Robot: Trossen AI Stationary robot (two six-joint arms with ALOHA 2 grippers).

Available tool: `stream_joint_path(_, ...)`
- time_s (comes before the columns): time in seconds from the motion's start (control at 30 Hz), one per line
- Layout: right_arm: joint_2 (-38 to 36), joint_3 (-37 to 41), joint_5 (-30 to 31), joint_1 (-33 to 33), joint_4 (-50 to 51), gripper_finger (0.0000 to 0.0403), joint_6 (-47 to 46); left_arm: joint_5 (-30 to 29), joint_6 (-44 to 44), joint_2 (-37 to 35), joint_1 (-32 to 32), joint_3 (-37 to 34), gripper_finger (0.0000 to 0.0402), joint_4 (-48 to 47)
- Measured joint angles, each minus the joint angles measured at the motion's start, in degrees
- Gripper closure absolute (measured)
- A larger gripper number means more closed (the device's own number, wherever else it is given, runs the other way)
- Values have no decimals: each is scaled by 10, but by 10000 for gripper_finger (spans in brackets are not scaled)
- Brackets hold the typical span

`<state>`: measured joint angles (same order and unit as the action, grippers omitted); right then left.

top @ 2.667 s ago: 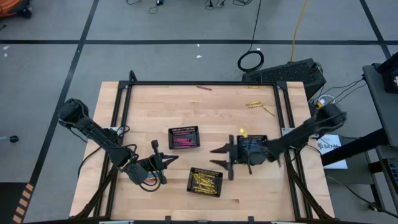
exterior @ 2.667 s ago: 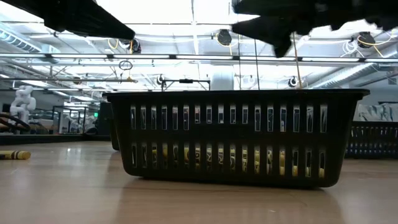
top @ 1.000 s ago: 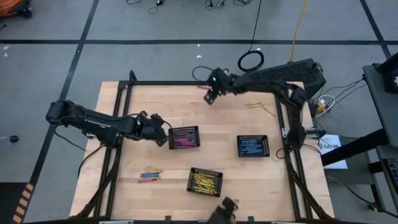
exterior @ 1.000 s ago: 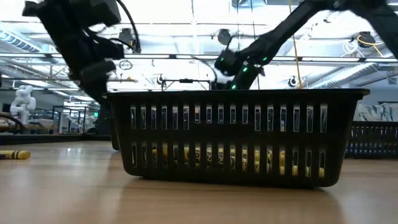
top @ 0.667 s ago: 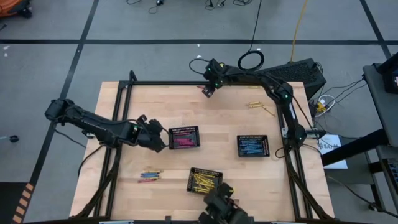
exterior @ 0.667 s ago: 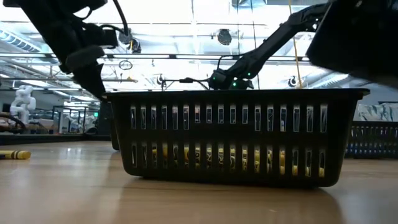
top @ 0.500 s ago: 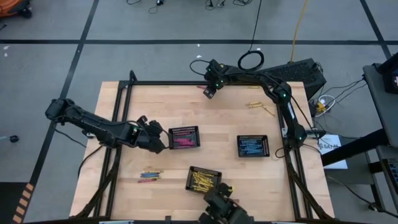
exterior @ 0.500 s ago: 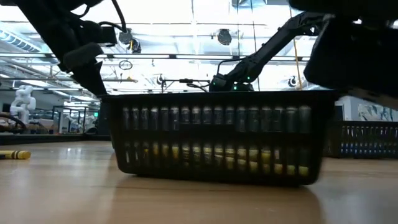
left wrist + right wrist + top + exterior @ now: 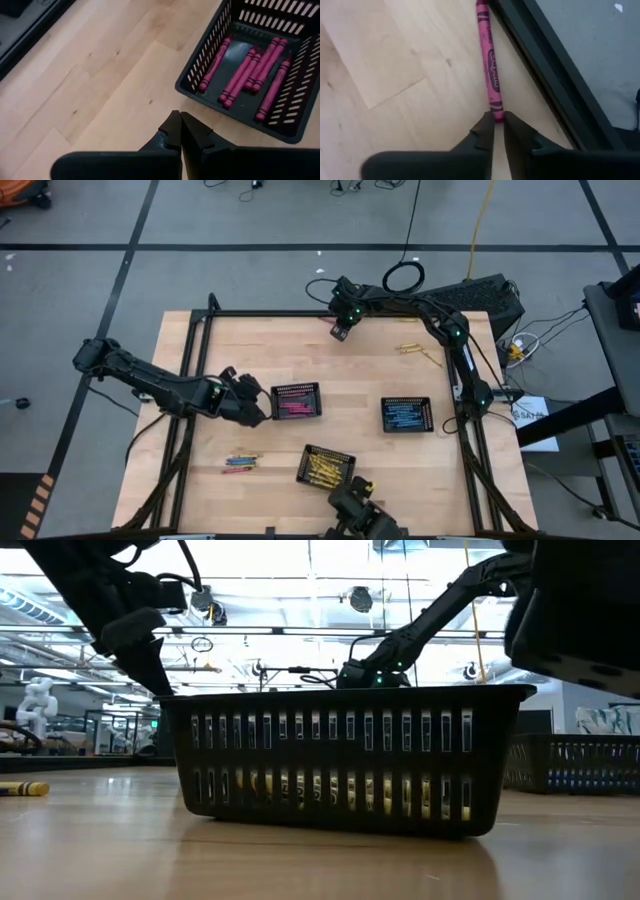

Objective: Sort crayons
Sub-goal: Put the red crayon into the left black bin

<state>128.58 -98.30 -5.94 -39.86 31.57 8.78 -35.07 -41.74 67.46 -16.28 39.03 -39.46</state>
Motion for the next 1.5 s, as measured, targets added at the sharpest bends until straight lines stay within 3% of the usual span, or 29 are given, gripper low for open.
stream_joint_path(0.27, -11, 1, -1, 18, 27, 400, 45, 0, -7, 0, -16, 0, 398, -2)
stream_joint_path(0.5, -71, 1, 3, 55, 100, 402, 65, -26, -48, 0, -43, 0, 398, -31)
stream_joint_path(0.8, -135, 1, 0, 211, 126, 402, 45, -128, -231, -50, -131, 0, 398, -172)
stream_joint_path(1.1, -101, 1, 7, 351, 49, 401, -41, -203, -235, -103, -222, 0, 398, -140)
stream_joint_path(1.3, -95, 1, 110, 367, 37, 402, -46, -210, -240, -102, -250, 0, 398, -133)
stream_joint_path(1.5, -123, 0, 119, 325, 32, 403, -20, -212, -240, -102, -259, 0, 398, -133)
